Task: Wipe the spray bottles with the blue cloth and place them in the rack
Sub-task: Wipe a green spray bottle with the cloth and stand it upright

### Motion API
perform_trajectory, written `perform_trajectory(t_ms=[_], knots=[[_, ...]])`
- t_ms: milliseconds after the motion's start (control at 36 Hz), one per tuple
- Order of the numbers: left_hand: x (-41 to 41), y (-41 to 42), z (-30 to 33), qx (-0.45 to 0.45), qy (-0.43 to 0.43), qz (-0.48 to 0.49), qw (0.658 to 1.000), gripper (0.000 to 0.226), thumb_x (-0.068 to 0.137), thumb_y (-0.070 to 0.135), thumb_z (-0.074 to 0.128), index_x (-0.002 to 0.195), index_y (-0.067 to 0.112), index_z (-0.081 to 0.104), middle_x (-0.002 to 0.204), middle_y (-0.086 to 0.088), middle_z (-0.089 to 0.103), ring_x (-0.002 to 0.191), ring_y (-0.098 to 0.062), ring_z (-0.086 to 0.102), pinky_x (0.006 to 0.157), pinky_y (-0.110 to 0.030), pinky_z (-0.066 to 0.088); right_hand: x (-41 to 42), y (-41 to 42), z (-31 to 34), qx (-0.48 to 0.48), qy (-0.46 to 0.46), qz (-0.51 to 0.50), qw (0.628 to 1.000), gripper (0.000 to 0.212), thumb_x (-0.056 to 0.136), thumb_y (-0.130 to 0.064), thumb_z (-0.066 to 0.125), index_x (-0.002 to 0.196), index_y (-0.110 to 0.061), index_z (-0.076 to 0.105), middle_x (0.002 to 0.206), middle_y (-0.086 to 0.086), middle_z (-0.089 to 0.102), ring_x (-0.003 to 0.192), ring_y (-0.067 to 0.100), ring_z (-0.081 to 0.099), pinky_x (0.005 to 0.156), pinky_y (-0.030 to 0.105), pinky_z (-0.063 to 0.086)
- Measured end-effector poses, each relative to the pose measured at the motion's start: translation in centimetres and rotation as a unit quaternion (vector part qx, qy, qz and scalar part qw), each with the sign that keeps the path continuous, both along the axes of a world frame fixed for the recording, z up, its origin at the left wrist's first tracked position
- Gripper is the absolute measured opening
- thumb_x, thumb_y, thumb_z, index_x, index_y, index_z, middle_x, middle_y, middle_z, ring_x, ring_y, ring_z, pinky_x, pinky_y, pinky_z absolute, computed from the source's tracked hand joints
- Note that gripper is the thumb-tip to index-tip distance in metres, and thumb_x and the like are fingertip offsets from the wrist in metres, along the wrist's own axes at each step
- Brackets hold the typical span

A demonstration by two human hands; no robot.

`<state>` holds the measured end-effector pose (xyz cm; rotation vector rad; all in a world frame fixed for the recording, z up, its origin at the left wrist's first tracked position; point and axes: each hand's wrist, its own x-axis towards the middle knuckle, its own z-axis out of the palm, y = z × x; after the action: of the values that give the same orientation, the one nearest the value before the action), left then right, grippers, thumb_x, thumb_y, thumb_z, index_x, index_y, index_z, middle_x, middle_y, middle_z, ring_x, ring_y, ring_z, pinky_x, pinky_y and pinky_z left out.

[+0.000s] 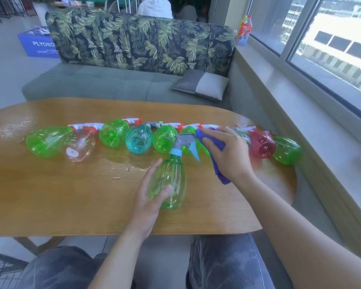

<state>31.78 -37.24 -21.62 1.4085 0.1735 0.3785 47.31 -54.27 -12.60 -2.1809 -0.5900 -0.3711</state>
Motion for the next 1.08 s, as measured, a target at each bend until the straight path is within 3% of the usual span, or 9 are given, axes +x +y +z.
perform_trajectory(t_ms=[111,278,417,583,694,806,972,1028,1083], knots=[[0.1,-0.1,0.2,0.005,0.007,-0.003,1.000,0.078,0.075,0.056,0.080,0.149,0.059,0.054,0.162,0.035,0.042,0.154,0.009,0.031,0.130,-0.058,0.027,0.6,0.1,-0.3,-0.006,0.013,-0.009,1.000,0.023,0.099,-0.037,0.068,0.121,-0.039,0.077,0.109,-0.013,0.068,0.103,0.020,0.067,0.089,0.045,0.055],[0.0,0.0,0.1,-0.012,0.007,0.000,1.000,0.077,0.076,0.052,0.081,0.148,0.058,0.055,0.161,0.034,0.044,0.154,0.007,0.033,0.130,-0.057,0.029,0.6,-0.2,-0.2,0.009,-0.002,-0.011,1.000,0.023,0.100,-0.032,0.069,0.122,-0.033,0.077,0.105,-0.011,0.068,0.100,0.013,0.063,0.086,0.027,0.044],[0.0,-0.1,0.2,-0.005,0.017,0.004,1.000,0.077,0.075,0.054,0.081,0.148,0.058,0.056,0.161,0.035,0.044,0.154,0.009,0.032,0.131,-0.054,0.028,0.8,-0.4,-0.6,0.005,0.027,-0.014,1.000,0.022,0.100,-0.037,0.069,0.120,-0.039,0.077,0.100,-0.013,0.066,0.091,0.017,0.066,0.085,0.042,0.056],[-0.5,-0.5,1.3,-0.050,0.022,0.018,0.998,0.078,0.076,0.064,0.078,0.149,0.062,0.050,0.159,0.040,0.041,0.156,-0.002,0.033,0.128,-0.062,0.030,-1.6,-1.2,1.0,0.047,0.022,0.004,0.999,0.022,0.099,-0.028,0.071,0.120,-0.031,0.078,0.101,-0.014,0.067,0.095,0.004,0.062,0.083,0.008,0.042],[-1.0,-0.2,2.9,-0.034,0.006,0.006,0.999,0.084,0.079,0.078,0.076,0.154,0.061,0.044,0.165,0.036,0.037,0.160,-0.005,0.029,0.129,-0.063,0.027,-5.9,-1.2,1.7,0.057,0.051,0.108,0.991,0.023,0.097,-0.026,0.073,0.118,-0.036,0.078,0.110,-0.018,0.068,0.105,0.000,0.064,0.088,0.006,0.042],[-1.7,0.2,4.4,0.041,-0.013,-0.005,0.999,0.107,0.073,0.094,0.067,0.164,0.049,0.033,0.166,0.040,0.031,0.155,0.015,0.023,0.125,-0.033,0.028,-8.3,-0.9,0.6,0.056,0.070,0.149,0.985,0.025,0.096,-0.026,0.074,0.116,-0.039,0.079,0.110,-0.017,0.069,0.106,0.002,0.066,0.089,0.009,0.044],[-3.1,0.8,6.7,0.125,-0.034,-0.026,0.991,0.124,0.070,0.096,0.067,0.168,0.035,0.024,0.167,0.040,0.027,0.156,0.015,0.020,0.111,0.000,0.029,-8.8,-0.8,1.0,0.116,0.097,0.129,0.980,0.023,0.097,-0.025,0.073,0.117,-0.035,0.080,0.105,-0.020,0.068,0.104,0.008,0.067,0.087,0.012,0.045],[-3.3,1.1,7.1,0.127,-0.040,-0.033,0.991,0.124,0.069,0.092,0.073,0.168,0.035,0.025,0.168,0.036,0.031,0.157,0.010,0.024,0.112,-0.007,0.036,-8.7,-0.6,1.4,0.139,0.121,0.122,0.975,0.023,0.098,-0.025,0.072,0.116,-0.036,0.079,0.103,-0.021,0.068,0.101,0.008,0.067,0.084,0.012,0.045],[-3.5,1.3,7.4,0.124,-0.039,-0.039,0.991,0.121,0.068,0.086,0.080,0.168,0.042,0.028,0.171,0.025,0.035,0.159,-0.005,0.034,0.118,-0.029,0.045,-8.7,-0.5,1.7,0.162,0.150,0.119,0.968,0.023,0.098,-0.026,0.071,0.116,-0.039,0.079,0.101,-0.020,0.070,0.098,0.009,0.067,0.080,0.013,0.046]])
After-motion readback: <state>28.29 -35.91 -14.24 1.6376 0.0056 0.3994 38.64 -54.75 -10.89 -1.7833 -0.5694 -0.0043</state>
